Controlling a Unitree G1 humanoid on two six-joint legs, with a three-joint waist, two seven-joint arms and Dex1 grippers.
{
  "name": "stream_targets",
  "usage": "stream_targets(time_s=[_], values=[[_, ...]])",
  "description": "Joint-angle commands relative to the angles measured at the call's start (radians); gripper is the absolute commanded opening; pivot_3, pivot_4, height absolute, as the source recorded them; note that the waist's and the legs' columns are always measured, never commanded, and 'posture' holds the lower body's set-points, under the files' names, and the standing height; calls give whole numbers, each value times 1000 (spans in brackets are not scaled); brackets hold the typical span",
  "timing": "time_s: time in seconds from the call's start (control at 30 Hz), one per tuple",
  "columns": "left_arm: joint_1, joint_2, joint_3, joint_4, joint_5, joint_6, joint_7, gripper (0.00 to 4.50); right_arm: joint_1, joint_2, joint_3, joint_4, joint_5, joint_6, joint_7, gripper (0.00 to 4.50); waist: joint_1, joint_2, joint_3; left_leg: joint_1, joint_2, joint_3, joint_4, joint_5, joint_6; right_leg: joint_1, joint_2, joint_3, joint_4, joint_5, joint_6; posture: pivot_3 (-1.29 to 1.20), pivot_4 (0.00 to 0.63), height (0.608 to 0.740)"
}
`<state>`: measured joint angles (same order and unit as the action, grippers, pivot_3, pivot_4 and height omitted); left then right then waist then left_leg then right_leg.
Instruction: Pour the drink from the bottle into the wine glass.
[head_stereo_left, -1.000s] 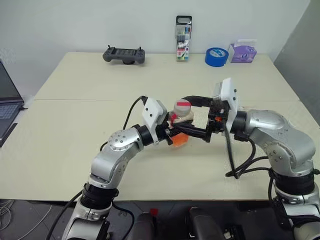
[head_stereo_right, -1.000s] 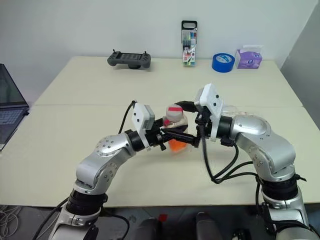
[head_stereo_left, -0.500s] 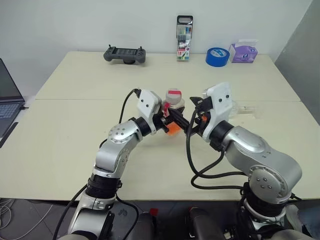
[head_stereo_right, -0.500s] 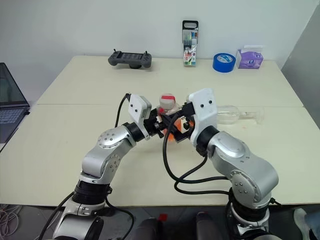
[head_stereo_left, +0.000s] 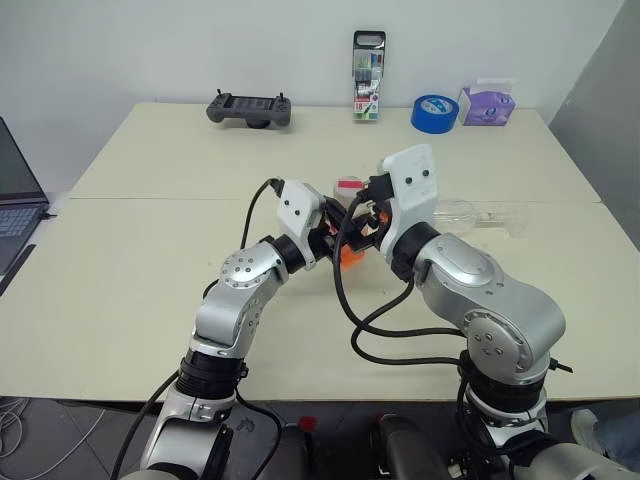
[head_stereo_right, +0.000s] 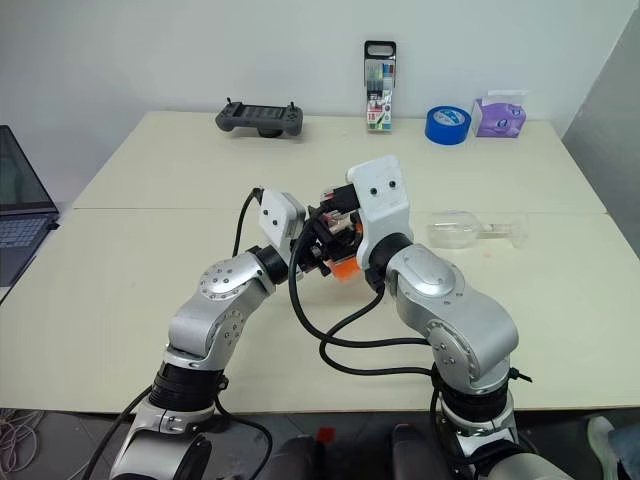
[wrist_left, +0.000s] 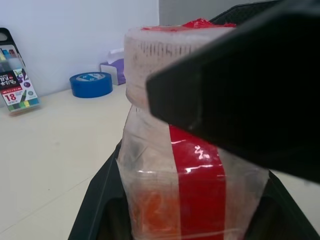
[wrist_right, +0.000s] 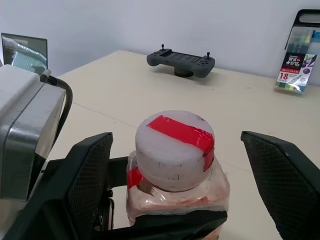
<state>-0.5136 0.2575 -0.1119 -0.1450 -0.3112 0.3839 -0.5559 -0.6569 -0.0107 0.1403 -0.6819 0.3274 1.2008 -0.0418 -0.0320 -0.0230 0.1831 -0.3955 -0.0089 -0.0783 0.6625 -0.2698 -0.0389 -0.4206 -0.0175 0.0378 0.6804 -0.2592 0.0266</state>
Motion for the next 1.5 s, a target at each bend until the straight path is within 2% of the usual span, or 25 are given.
stream_targets(time_s=[0.03,0.07,0.23,0.27,0.37,0.47,0.5,0.57,0.6,0.63,0.73,0.9,1.1,1.27,1.33,1.5], values=[[-8,-5,13,-46,0,-16,8,1779,-21,19,-7,-9,-27,-38,-17,4000,0,0,0,0,0,0,0,0,0,0,0,0,0,0,0,0,150,740],[-8,-4,13,-46,1,-17,9,1779,-20,18,-2,-2,-32,-40,-15,3820,0,0,0,0,0,0,0,0,0,0,0,0,0,0,0,0,150,740],[-8,-1,18,-49,1,-15,13,1779,-28,21,1,19,-58,-49,-17,2072,0,0,0,0,0,1,0,0,0,0,0,0,0,0,0,0,150,740],[-8,0,18,-48,1,-14,13,1779,-29,21,1,21,-60,-50,-16,1873,0,0,0,0,0,0,0,0,0,0,0,0,0,0,0,0,150,740],[-11,0,18,-44,2,-16,18,1779,-40,-15,28,33,-80,-59,-4,1873,0,0,0,0,0,0,0,0,0,0,0,0,0,0,0,0,150,740],[-19,-3,17,-45,-1,-11,24,1779,-58,-96,49,86,-48,-163,126,1873,0,0,0,0,0,0,0,0,0,0,0,0,0,0,0,0,150,740],[-23,-4,18,-42,-2,-10,24,1779,-60,-118,31,121,2,-198,214,1873,-1,0,0,0,0,1,0,0,0,0,0,-1,0,0,0,0,150,740],[-25,-4,23,-40,-8,-7,19,1779,-34,-194,-11,173,212,-287,587,1873,0,0,0,0,-1,1,0,0,0,1,1,-2,-1,0,0,0,150,740],[-26,-3,23,-39,-8,-7,18,1778,-36,-230,-35,224,273,-311,714,1873,2,0,0,1,-1,1,0,0,0,1,3,-3,-1,0,0,0,150,740],[-26,-3,20,-38,-4,-6,16,1776,-63,-284,-30,325,259,-378,828,1873,3,0,0,0,-2,1,1,0,1,2,3,-3,-1,0,0,0,150,740],[-25,3,18,-57,-5,8,13,1775,-159,-372,-8,563,190,-529,1036,1873,-5,0,0,1,-3,4,1,0,1,2,3,-1,-1,0,0,0,150,740],[-12,14,26,-77,-2,20,17,1775,-214,-423,27,682,157,-633,1201,1873,-9,0,0,2,2,4,-1,0,1,1,4,-1,0,0,0,0,150,740],[4,16,32,-99,-2,30,34,1770,-219,-417,17,706,132,-673,1192,1873,-6,0,0,1,2,1,0,0,1,1,2,0,0,0,0,0,150,740],[2,11,30,-81,3,19,30,1769,-207,-411,-11,645,144,-634,1128,3541,0,0,0,1,0,3,1,0,1,1,0,0,0,1,0,0,150,740],[-5,6,28,-71,5,15,28,1769,-202,-401,-27,617,123,-627,1059,4288,2,0,0,1,0,2,1,0,1,1,0,0,0,1,0,0,150,740],[-14,1,21,-48,5,1,22,1769,-174,-383,-55,531,111,-556,899,4302,2,0,0,1,0,1,1,0,1,0,0,0,0,1,0,0,150,740]])
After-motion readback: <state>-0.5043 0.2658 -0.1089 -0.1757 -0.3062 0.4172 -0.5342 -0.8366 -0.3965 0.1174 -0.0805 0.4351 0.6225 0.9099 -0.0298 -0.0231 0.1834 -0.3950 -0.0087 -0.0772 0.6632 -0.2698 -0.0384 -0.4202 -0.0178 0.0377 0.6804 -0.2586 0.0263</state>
